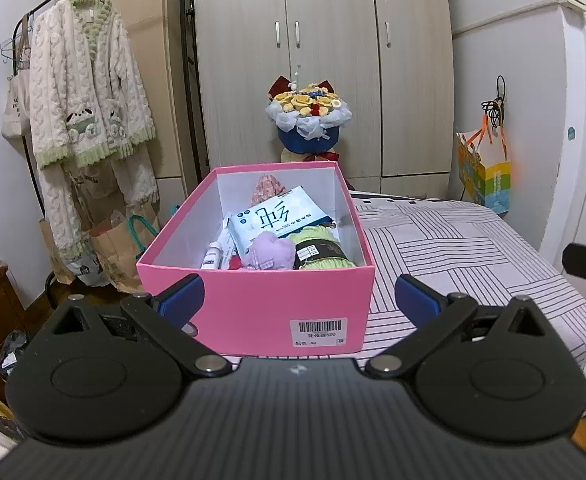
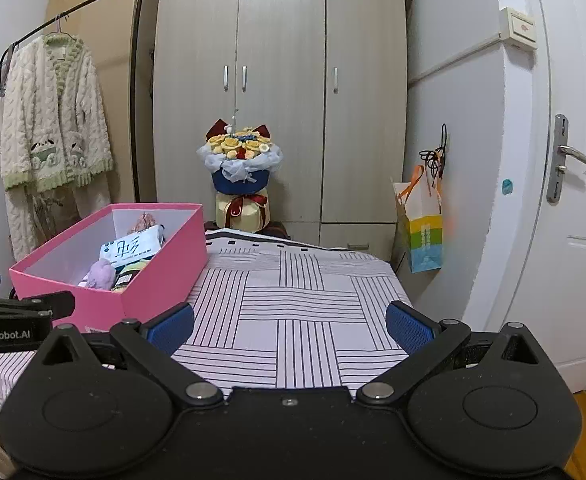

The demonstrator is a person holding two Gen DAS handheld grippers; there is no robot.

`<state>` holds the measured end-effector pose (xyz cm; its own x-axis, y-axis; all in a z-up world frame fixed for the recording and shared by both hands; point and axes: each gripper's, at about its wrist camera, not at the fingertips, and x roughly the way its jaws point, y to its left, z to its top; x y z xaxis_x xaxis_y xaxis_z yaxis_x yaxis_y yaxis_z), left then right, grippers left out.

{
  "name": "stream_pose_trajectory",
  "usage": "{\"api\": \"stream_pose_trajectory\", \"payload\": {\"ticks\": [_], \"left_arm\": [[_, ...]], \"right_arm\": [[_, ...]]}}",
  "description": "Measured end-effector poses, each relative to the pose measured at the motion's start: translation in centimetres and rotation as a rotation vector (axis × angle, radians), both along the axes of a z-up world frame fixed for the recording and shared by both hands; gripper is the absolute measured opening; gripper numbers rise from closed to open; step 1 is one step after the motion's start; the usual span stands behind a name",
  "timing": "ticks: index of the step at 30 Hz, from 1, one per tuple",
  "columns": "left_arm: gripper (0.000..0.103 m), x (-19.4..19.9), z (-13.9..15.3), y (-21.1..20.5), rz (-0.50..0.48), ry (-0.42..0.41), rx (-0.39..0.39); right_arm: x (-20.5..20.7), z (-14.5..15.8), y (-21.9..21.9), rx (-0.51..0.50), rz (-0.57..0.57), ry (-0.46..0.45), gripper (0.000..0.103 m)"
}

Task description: Organize soft objects

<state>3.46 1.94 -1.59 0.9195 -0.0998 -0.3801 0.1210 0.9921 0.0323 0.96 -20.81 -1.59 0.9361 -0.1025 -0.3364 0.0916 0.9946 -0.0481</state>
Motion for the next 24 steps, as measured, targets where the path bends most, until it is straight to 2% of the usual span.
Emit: {"api": "stream_pose_trajectory", "payload": {"ticks": [24], "left_arm": [[0.103,-0.51,0.08,-0.07,-0.015,-0.007,-0.005]], "right_arm": [[0.29,-0.34,-0.56,0.001,-0.027,0.026,0.103]]}}
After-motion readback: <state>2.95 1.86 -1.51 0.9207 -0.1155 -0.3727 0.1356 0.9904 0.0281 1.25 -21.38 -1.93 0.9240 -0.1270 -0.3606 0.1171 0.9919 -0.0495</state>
